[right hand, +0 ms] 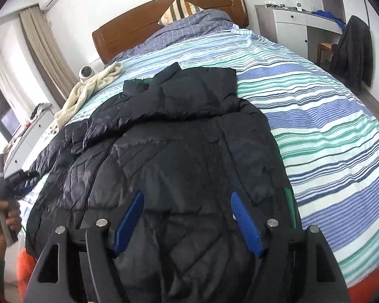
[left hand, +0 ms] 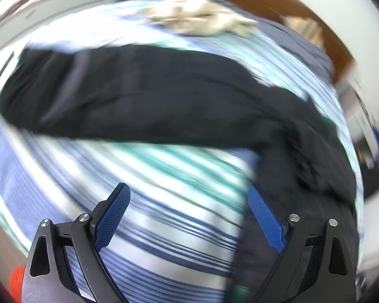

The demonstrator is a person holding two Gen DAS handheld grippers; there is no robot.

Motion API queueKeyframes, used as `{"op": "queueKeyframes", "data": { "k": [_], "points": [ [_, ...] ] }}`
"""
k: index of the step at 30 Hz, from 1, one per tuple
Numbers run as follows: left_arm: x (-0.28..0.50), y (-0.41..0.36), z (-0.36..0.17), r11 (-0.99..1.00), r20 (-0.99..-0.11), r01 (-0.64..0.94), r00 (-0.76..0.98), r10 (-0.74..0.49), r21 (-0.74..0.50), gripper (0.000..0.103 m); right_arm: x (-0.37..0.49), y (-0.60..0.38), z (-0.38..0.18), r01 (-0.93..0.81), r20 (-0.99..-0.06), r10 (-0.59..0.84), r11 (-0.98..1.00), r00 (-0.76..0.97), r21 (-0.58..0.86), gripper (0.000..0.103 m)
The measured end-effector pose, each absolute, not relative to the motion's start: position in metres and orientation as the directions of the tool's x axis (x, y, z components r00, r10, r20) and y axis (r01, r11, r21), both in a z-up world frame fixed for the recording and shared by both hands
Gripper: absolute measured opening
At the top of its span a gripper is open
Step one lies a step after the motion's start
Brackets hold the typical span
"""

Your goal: Fold large clothes

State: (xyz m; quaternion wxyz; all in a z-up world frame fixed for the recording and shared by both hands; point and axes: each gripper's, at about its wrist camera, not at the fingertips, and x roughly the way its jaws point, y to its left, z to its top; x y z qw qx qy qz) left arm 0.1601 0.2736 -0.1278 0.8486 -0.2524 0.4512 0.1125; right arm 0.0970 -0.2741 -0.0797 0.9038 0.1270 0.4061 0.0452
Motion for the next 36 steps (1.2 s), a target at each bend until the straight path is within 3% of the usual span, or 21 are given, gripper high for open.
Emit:
{"op": "queueKeyframes", "data": {
  "k": [3,9,16,18,19,20,23,26,29,32,36],
  "points": [
    [0.161,0.307,-0.143,0.791,-0.833,-0.495,0.553,-0.034,-0.360,0.095,0.093,-0.264,-0.074,-0.020,-0.716,0.195,0.969,0.670,0.246,0.073],
    [0.157,0.354,-0.156,0.648,-0.768,-0.574,0.639,-0.026,-0.500,0.095,0.101,-0.243,-0.066,-0.078,-0.703,0.243,0.963,0.668,0.259,0.073],
    [0.167,0.395,-0.166,0.438,-0.718,-0.672,0.691,0.082,-0.597,0.097,0.097,-0.212,-0.071,-0.131,-0.719,0.286,0.955,0.634,0.264,0.073],
    [0.174,0.401,-0.164,0.432,-0.737,-0.714,0.659,0.149,-0.551,0.081,0.093,-0.203,-0.074,-0.152,-0.725,0.297,0.953,0.622,0.261,0.073],
    [0.179,0.403,-0.164,0.444,-0.752,-0.735,0.634,0.181,-0.512,0.048,0.091,-0.199,-0.076,-0.158,-0.730,0.301,0.952,0.614,0.260,0.073],
    [0.183,0.405,-0.166,0.473,-0.765,-0.738,0.617,0.185,-0.481,0.022,0.090,-0.197,-0.077,-0.165,-0.734,0.307,0.951,0.605,0.262,0.073],
    [0.193,0.403,-0.160,0.539,-0.774,-0.724,0.603,0.194,-0.430,0.005,0.084,-0.196,-0.077,-0.168,-0.727,0.313,0.949,0.611,0.267,0.073],
    [0.204,0.381,-0.117,0.655,-0.728,-0.683,0.622,0.289,-0.324,0.004,0.082,-0.201,-0.078,-0.165,-0.724,0.327,0.944,0.608,0.288,0.073],
    [0.219,0.329,-0.051,0.801,-0.608,-0.563,0.713,0.348,-0.203,0.004,0.081,-0.208,-0.077,-0.148,-0.714,0.323,0.943,0.622,0.297,0.073],
    [0.234,0.237,0.022,0.935,-0.447,-0.352,0.844,0.297,-0.044,0.004,0.081,-0.215,-0.076,-0.133,-0.702,0.328,0.938,0.632,0.319,0.073],
    [0.233,0.105,0.072,0.980,-0.308,-0.093,0.940,0.145,0.178,0.004,0.079,-0.224,-0.075,-0.108,-0.682,0.328,0.932,0.653,0.345,0.073]
  ]
}}
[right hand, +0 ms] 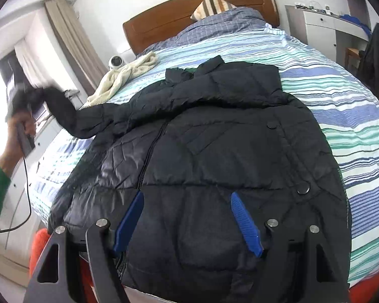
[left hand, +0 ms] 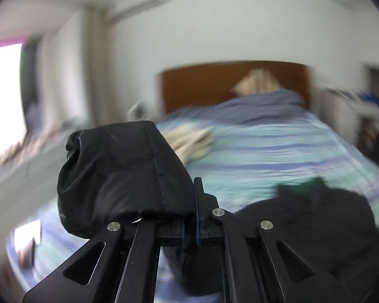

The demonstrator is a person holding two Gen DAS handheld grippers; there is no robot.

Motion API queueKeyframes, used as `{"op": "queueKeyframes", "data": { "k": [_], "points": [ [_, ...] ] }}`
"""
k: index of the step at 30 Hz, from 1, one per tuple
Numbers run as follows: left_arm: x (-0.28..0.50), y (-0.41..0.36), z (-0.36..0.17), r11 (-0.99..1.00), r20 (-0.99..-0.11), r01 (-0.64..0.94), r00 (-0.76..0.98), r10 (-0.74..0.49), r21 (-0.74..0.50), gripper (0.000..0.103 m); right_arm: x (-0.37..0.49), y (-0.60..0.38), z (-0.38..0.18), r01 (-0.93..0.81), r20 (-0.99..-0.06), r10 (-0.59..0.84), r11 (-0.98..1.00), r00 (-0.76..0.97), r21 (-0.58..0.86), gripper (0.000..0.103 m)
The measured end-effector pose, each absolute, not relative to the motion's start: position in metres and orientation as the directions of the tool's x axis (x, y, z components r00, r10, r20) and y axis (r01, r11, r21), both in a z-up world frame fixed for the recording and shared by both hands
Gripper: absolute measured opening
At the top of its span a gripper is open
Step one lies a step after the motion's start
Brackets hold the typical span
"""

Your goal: Fold large clothes

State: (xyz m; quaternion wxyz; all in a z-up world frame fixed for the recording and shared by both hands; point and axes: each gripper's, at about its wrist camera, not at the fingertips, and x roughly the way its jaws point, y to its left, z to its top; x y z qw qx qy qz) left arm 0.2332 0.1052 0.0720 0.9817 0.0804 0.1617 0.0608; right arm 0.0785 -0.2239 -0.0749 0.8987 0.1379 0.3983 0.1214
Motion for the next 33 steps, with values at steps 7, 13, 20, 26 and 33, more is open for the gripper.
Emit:
{"op": "queueKeyframes", "data": {
  "k": [7,13,20,26,33],
  "points": [
    [0.218,-0.120,-0.012,0.786,-0.453,0.351,0.886,-0.102,0.509,0.013,0.066,-0.248,-0.073,-0.061,-0.665,0.297,0.933,0.686,0.354,0.073],
    [0.184,-0.181,-0.112,0.699,-0.658,0.535,0.743,-0.121,0.475,0.065,0.053,-0.277,-0.082,0.010,-0.685,0.249,0.936,0.685,0.351,0.073],
    [0.149,-0.116,-0.089,0.801,-0.668,0.482,0.731,-0.142,0.357,0.090,0.056,-0.307,-0.086,0.083,-0.689,0.215,0.925,0.692,0.371,0.073],
    [0.185,-0.011,-0.114,0.922,-0.759,0.257,0.648,0.057,0.288,0.090,0.084,-0.294,-0.070,0.036,-0.654,0.240,0.925,0.718,0.379,0.073],
    [0.250,0.032,-0.138,0.954,-0.774,-0.054,0.571,0.272,0.295,0.079,0.092,-0.256,-0.056,-0.087,-0.642,0.293,0.939,0.709,0.333,0.073]
  ]
}}
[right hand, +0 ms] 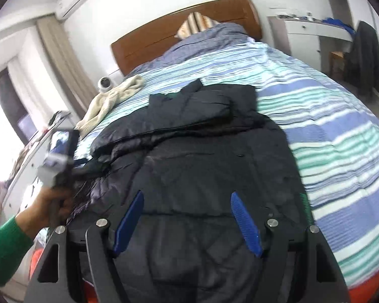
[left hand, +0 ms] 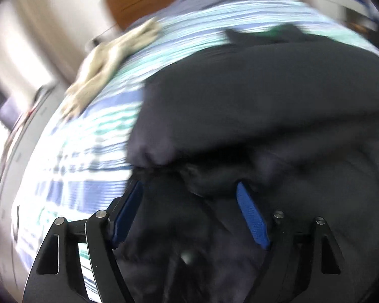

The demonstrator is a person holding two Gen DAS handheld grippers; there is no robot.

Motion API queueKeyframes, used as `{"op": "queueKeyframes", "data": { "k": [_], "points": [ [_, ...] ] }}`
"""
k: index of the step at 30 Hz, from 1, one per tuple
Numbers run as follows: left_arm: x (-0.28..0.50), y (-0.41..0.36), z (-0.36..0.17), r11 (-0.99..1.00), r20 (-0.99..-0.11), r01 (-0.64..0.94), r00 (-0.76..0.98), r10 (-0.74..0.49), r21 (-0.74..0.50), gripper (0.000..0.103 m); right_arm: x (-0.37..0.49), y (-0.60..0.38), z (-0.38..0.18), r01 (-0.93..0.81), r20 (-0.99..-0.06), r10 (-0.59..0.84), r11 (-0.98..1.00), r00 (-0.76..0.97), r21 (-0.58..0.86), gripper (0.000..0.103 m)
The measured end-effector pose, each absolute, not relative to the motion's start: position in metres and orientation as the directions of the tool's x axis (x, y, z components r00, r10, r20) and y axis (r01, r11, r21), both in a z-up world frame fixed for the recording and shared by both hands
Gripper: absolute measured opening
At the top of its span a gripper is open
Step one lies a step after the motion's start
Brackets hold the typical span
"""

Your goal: Fold large clothes

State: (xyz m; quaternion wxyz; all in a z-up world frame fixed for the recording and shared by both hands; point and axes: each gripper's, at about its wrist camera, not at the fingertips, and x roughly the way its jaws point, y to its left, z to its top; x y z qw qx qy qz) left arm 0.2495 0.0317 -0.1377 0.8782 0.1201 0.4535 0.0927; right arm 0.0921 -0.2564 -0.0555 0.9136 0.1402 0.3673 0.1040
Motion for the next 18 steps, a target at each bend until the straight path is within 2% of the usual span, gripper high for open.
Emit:
{"op": "queueKeyframes", "data": {
  "k": [3,5,8,16,17,18],
  "points": [
    [0.258,0.052,-0.143,0.977,-0.818,-0.145,0.534,0.213,0.160,0.081,0.107,-0.263,-0.045,-0.109,-0.624,0.314,0.932,0.715,0.345,0.073],
    [0.252,0.053,-0.140,0.978,-0.812,-0.136,0.546,0.207,0.158,0.081,0.127,-0.272,-0.039,-0.115,-0.621,0.313,0.934,0.718,0.338,0.073],
    [0.235,0.050,-0.139,0.977,-0.807,-0.108,0.551,0.212,0.182,0.081,0.188,-0.292,-0.052,-0.073,-0.673,0.279,0.946,0.686,0.317,0.073],
    [0.193,0.077,-0.122,0.992,-0.817,-0.078,0.562,0.127,0.100,0.081,0.315,-0.324,-0.116,0.141,-0.699,0.404,0.801,0.589,0.582,0.073],
    [0.188,0.079,-0.122,0.993,-0.819,-0.075,0.561,0.122,0.096,0.081,0.327,-0.326,-0.125,0.169,-0.692,0.441,0.762,0.571,0.625,0.060],
    [0.185,0.080,-0.121,0.993,-0.820,-0.074,0.560,0.118,0.092,0.081,0.332,-0.325,-0.126,0.172,-0.698,0.447,0.761,0.560,0.626,0.041]
  ]
}}
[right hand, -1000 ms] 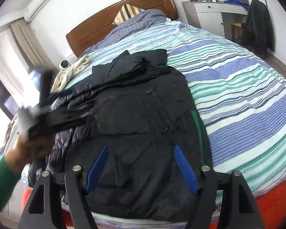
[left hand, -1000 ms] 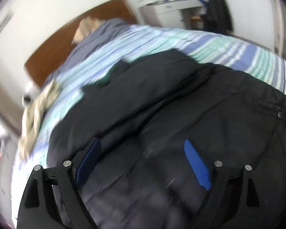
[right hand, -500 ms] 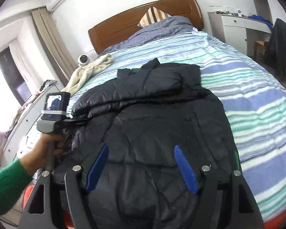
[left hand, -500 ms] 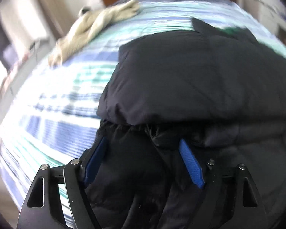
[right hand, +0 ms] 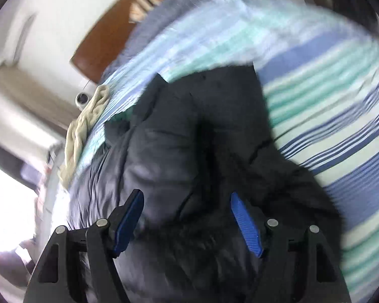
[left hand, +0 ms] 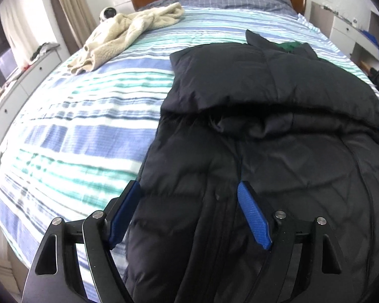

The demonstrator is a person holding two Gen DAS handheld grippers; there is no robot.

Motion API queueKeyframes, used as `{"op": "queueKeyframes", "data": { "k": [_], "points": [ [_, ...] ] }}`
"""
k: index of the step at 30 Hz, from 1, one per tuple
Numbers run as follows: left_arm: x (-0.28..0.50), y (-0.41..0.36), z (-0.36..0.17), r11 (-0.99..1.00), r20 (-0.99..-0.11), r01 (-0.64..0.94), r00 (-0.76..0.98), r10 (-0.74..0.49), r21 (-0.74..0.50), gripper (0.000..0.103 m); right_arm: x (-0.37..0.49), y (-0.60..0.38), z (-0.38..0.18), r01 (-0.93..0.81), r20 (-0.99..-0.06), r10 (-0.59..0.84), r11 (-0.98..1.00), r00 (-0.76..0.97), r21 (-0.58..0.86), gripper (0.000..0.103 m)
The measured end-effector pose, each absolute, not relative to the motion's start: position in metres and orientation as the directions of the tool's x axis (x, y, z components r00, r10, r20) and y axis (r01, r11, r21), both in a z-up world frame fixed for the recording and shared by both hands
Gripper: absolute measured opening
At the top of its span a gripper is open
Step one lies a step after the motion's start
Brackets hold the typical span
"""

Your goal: Fold large clothes

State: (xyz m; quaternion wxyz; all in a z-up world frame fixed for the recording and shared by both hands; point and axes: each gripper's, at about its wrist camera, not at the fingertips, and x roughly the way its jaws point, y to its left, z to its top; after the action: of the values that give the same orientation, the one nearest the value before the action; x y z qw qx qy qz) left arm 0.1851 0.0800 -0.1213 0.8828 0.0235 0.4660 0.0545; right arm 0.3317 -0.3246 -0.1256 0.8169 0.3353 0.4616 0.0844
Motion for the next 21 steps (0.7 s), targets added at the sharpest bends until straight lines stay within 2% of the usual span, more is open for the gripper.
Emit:
{"op": "queueKeyframes", "data": {
  "k": [1,3,5,7,9,10,11,14,16,17,19,21],
  "points": [
    [0.183,0.082,-0.120,0.993,-0.821,-0.074,0.558,0.116,0.090,0.081,0.332,-0.323,-0.119,0.167,-0.708,0.416,0.785,0.570,0.596,0.026],
    [0.183,0.082,-0.115,0.994,-0.820,-0.074,0.561,0.110,0.083,0.081,0.326,-0.321,-0.102,0.138,-0.713,0.342,0.842,0.612,0.522,0.023],
    [0.194,0.083,-0.110,0.995,-0.820,-0.071,0.563,0.099,0.071,0.081,0.324,-0.313,-0.099,0.163,-0.781,0.187,0.924,0.596,0.346,0.023],
    [0.205,0.084,-0.102,0.997,-0.818,-0.050,0.571,0.072,0.053,0.081,0.329,-0.299,-0.113,0.116,-0.831,0.162,0.958,0.532,0.261,0.029],
    [0.216,0.079,-0.089,0.998,-0.794,-0.036,0.605,0.061,0.049,0.081,0.326,-0.291,-0.111,0.077,-0.832,0.155,0.970,0.532,0.230,0.033],
    [0.223,0.076,-0.082,0.998,-0.777,-0.032,0.627,0.060,0.051,0.081,0.318,-0.288,-0.100,0.069,-0.814,0.136,0.975,0.564,0.210,0.043],
    [0.232,0.073,-0.073,0.998,-0.753,-0.026,0.655,0.057,0.053,0.081,0.309,-0.288,-0.086,0.072,-0.781,0.119,0.976,0.613,0.205,0.047],
    [0.270,0.058,-0.061,0.996,-0.697,0.013,0.715,0.053,0.089,0.081,0.294,-0.281,-0.049,0.020,-0.664,0.112,0.982,0.739,0.188,0.047],
    [0.292,0.051,-0.070,0.993,-0.702,0.029,0.709,0.061,0.116,0.077,0.303,-0.272,-0.042,-0.058,-0.642,0.179,0.977,0.745,0.205,0.047],
    [0.307,0.046,-0.083,0.990,-0.715,0.041,0.696,0.067,0.134,0.072,0.314,-0.266,-0.047,-0.106,-0.646,0.234,0.967,0.727,0.231,0.047],
    [0.318,0.042,-0.106,0.988,-0.744,0.049,0.663,0.079,0.148,0.072,0.331,-0.263,-0.065,-0.133,-0.672,0.270,0.959,0.690,0.249,0.047],
    [0.326,0.050,-0.144,0.994,-0.793,0.053,0.608,0.041,0.092,0.076,0.357,-0.265,-0.122,-0.092,-0.786,0.272,0.959,0.555,0.267,0.046]
  ]
}}
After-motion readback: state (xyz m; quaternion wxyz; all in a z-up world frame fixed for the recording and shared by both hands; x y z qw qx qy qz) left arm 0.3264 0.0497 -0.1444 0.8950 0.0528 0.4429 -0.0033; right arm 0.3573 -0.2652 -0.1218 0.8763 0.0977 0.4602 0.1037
